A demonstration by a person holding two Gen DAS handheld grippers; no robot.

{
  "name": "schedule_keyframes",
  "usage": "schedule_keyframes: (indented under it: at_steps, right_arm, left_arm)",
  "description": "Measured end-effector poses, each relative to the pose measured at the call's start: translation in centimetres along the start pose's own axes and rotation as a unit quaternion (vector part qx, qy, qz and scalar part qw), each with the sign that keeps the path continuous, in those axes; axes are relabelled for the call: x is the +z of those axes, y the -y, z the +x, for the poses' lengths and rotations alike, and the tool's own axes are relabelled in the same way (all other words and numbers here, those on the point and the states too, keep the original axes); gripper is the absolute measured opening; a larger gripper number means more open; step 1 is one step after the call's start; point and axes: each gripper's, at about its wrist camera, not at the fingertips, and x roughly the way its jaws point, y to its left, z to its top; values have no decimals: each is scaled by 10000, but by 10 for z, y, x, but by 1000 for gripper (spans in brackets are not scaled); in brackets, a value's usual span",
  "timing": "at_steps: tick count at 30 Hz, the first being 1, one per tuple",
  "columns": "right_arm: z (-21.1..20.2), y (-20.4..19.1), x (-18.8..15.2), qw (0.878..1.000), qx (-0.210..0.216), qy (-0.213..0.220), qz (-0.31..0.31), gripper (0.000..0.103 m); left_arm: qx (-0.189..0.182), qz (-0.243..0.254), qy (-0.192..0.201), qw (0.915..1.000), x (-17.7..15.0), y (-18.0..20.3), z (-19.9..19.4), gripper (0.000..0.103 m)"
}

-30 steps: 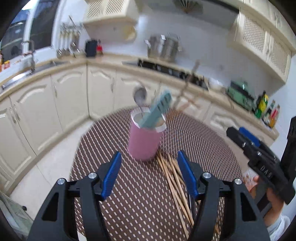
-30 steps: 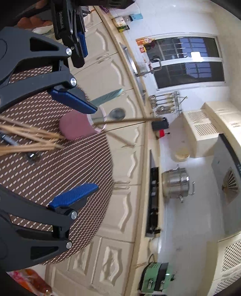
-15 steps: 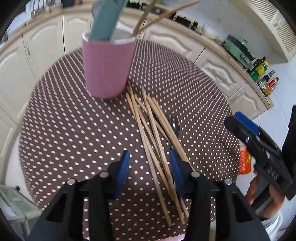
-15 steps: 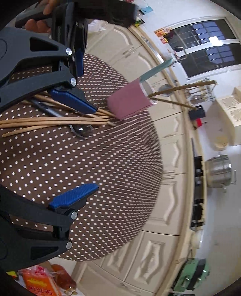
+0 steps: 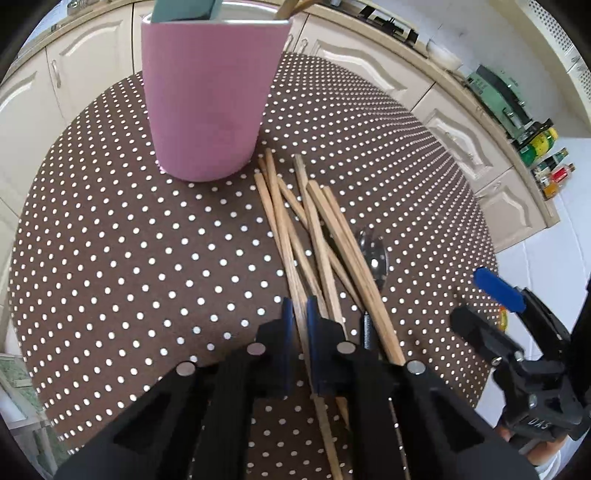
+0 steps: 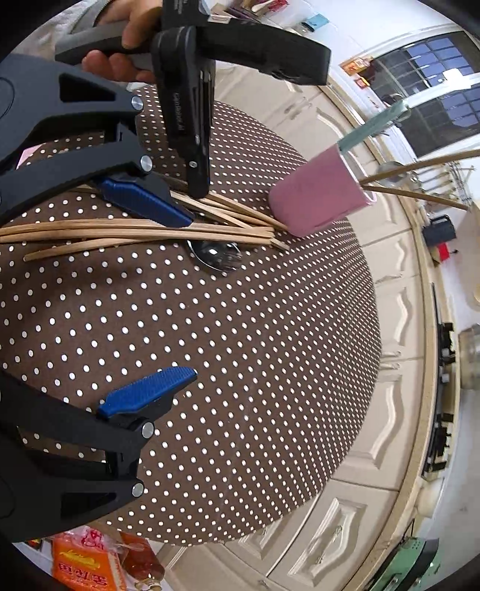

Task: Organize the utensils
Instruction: 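Grasp a wooden chopstick with the left tool while the right tool grasps another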

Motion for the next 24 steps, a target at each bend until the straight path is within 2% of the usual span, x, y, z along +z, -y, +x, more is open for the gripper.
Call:
schedule_keyframes:
  at_steps: [2,4,9,11,13,20,24]
  right_arm:
    - [3,-5,1,9999,23,-85,-92,76]
    - [6,-9,4,9996,65,-195,-169,66]
    - [23,-21,10,9977,104,-584,-342,48]
    - [30,-25,11,9965,145,-728,-373,44]
    - [36,-28,12,9957,145,-827,-398,38]
    - [47,-37,20,9940,107,-997,-444,35]
    - [52,-49,24,9917,71,-1134,-598,35]
  left_arm:
    - [-23,-29,47,10000,-2,-1,-2,5]
    - [-26,-25,114,9999,-5,-5,-5,5]
    - [-51,-76,203,9998,-17,-20,-22,5]
    - [-91,-64,230,9997,-20,-21,-28,5]
    - [23,-27,260,9997,-24,-24,-33,5]
    - [311,6,174,9994,-37,-43,-43,5]
    - [285,-34,120,9995,-41,-55,-49,5]
